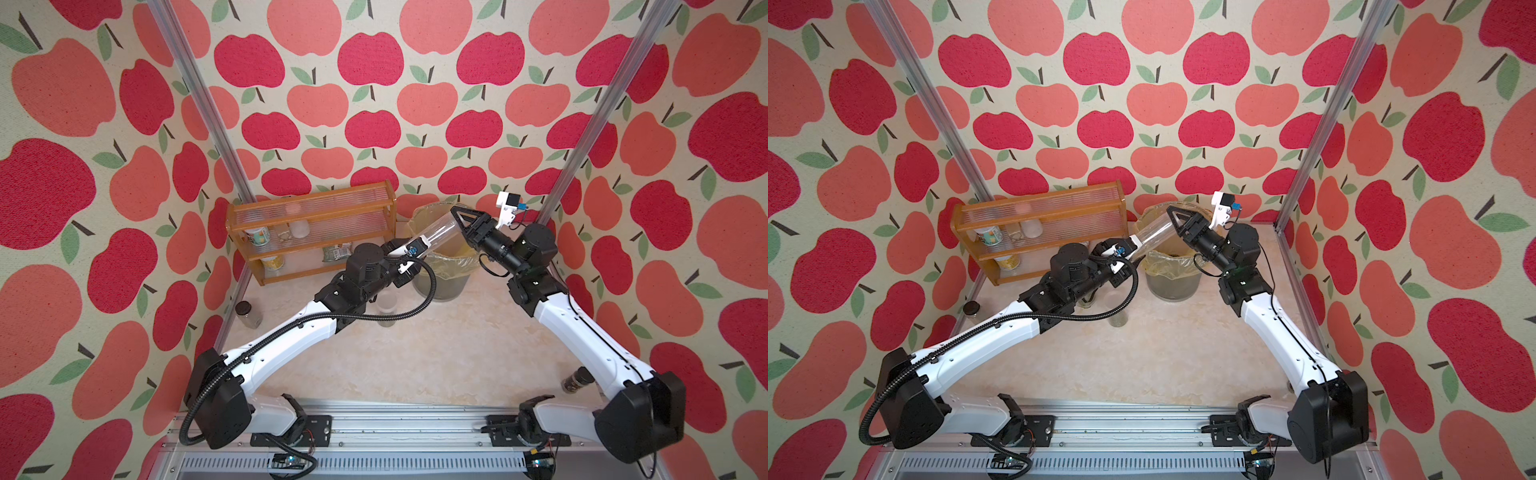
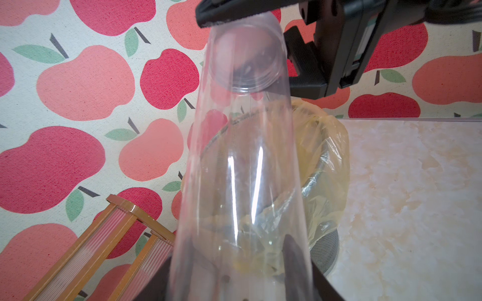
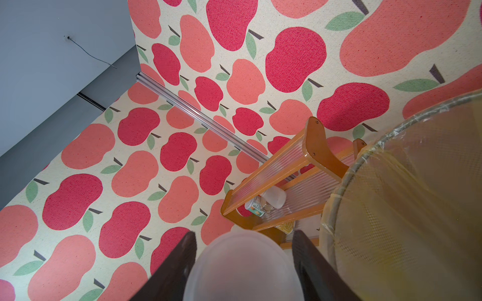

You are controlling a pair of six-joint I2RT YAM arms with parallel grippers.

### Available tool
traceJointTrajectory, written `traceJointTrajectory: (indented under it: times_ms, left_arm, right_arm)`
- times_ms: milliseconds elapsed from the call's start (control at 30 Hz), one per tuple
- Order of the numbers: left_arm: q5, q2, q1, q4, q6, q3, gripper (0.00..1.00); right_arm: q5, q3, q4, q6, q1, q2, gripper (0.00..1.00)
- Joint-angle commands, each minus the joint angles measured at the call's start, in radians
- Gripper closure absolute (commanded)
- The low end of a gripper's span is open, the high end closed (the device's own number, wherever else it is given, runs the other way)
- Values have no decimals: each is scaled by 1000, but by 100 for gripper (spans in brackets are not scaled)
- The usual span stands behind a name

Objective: Empty moldy mung beans from jars
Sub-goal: Unscrew the lid from the jar.

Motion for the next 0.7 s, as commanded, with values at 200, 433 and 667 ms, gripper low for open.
traceJointTrajectory:
  times_ms: [200, 433, 667]
  left_arm:
    - [7, -5, 20, -40, -66, 60, 61]
    - [130, -13, 157, -209, -376, 174, 61]
    - [269, -14, 265, -220, -593, 191, 61]
  right_arm:
    - [-25, 9, 52, -3, -6, 4, 51]
    - [-21, -25, 180, -4, -5, 6, 52]
    - [-29, -21, 305, -18, 4, 29, 52]
